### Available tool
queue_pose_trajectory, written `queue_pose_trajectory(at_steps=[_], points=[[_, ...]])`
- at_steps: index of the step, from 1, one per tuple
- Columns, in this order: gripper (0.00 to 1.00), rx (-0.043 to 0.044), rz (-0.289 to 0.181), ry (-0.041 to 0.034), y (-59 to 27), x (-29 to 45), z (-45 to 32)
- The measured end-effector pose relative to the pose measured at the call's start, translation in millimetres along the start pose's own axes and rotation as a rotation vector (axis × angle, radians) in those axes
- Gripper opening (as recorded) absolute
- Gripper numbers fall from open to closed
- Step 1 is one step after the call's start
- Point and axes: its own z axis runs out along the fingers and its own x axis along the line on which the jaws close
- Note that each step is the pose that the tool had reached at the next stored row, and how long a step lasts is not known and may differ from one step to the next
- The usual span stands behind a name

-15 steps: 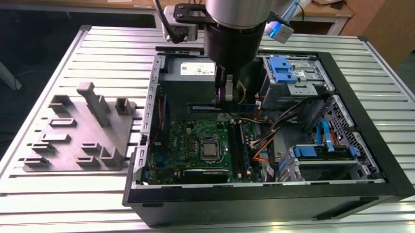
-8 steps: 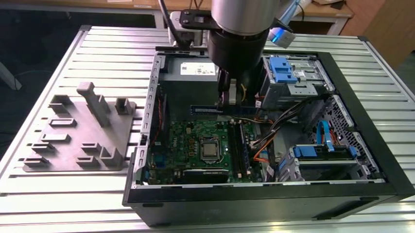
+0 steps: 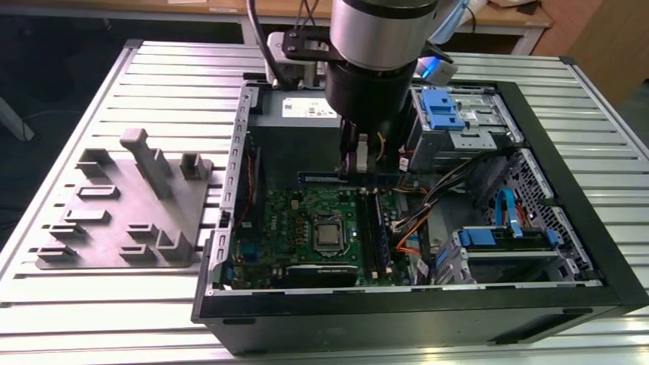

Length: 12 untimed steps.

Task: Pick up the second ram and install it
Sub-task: 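Pick up the second ram and move it above second insertion slot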

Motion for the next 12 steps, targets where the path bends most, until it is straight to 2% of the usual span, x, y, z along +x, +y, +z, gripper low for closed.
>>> queue_pose_trajectory(at_steps=[12], points=[[0.08, -0.0005, 0.0, 0.0001, -2.8, 0.3, 10.4]])
